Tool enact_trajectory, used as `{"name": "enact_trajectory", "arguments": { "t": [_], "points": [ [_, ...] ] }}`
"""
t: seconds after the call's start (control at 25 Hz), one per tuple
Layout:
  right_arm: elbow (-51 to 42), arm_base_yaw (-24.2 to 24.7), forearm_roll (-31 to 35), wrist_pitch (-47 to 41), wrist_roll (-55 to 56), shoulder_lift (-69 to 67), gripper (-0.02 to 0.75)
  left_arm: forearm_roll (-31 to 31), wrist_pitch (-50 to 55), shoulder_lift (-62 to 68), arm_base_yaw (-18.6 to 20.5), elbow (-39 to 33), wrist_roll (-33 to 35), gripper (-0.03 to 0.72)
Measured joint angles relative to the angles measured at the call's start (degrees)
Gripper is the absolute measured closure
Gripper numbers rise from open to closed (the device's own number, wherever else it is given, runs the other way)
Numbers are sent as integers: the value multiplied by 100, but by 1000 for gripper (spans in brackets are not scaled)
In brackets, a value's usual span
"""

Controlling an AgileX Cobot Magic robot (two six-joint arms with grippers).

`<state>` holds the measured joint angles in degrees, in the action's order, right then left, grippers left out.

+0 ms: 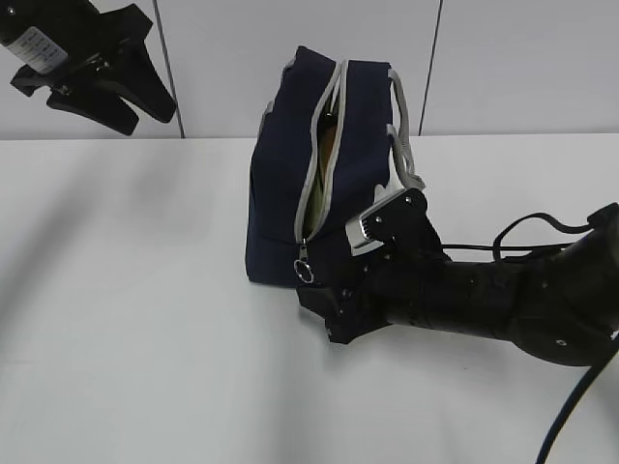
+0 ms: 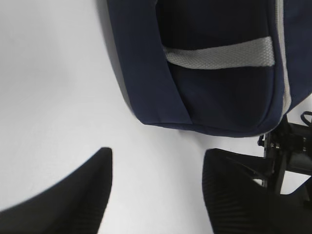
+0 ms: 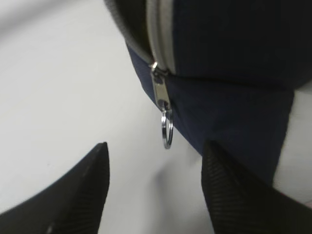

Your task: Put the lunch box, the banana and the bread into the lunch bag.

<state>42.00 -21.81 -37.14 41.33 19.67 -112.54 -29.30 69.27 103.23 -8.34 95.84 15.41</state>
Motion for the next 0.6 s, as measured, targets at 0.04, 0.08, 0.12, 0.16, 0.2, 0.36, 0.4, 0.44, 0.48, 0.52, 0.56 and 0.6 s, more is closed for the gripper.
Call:
{"name": "enact_trajectory", "arguments": {
  "t": [0.04, 0.08, 0.12, 0.16, 0.2, 0.36, 0.4, 0.44, 0.48, 0.52, 0.56, 0.6],
  "points": [
    [74, 0, 0, 11, 0, -61, 297, -13, -5, 0, 0, 0, 0, 274],
    [150, 0, 0, 11, 4, -128, 302, -14, -5, 0, 0, 0, 0, 274],
    [223, 0, 0, 11, 13, -185, 313, -19, -5, 0, 0, 0, 5, 274],
    [277, 0, 0, 11, 13, -255, 325, -19, -5, 0, 0, 0, 3, 274],
    [322, 0, 0, 11, 13, -305, 341, -21, -5, 0, 0, 0, 3, 274],
    [521, 0, -9, 11, 17, -456, 428, -26, -5, 0, 0, 0, 3, 274],
    [549, 0, -9, 11, 17, -483, 438, -26, -5, 0, 0, 0, 3, 274],
    [574, 0, -23, 11, 17, -512, 454, -26, -10, 0, 0, 0, 3, 274],
    [587, 0, -34, 11, 17, -545, 466, -28, -10, 0, 0, 0, 3, 274],
    [597, 0, -38, 11, 17, -561, 481, -28, -10, 0, 0, 0, 8, 274],
    [612, 0, -38, 11, 17, -598, 501, -28, -10, 0, 0, 0, 10, 274],
    [612, 0, -38, 11, 17, -597, 516, -28, -10, 0, 0, 0, 10, 274]
  ]
}}
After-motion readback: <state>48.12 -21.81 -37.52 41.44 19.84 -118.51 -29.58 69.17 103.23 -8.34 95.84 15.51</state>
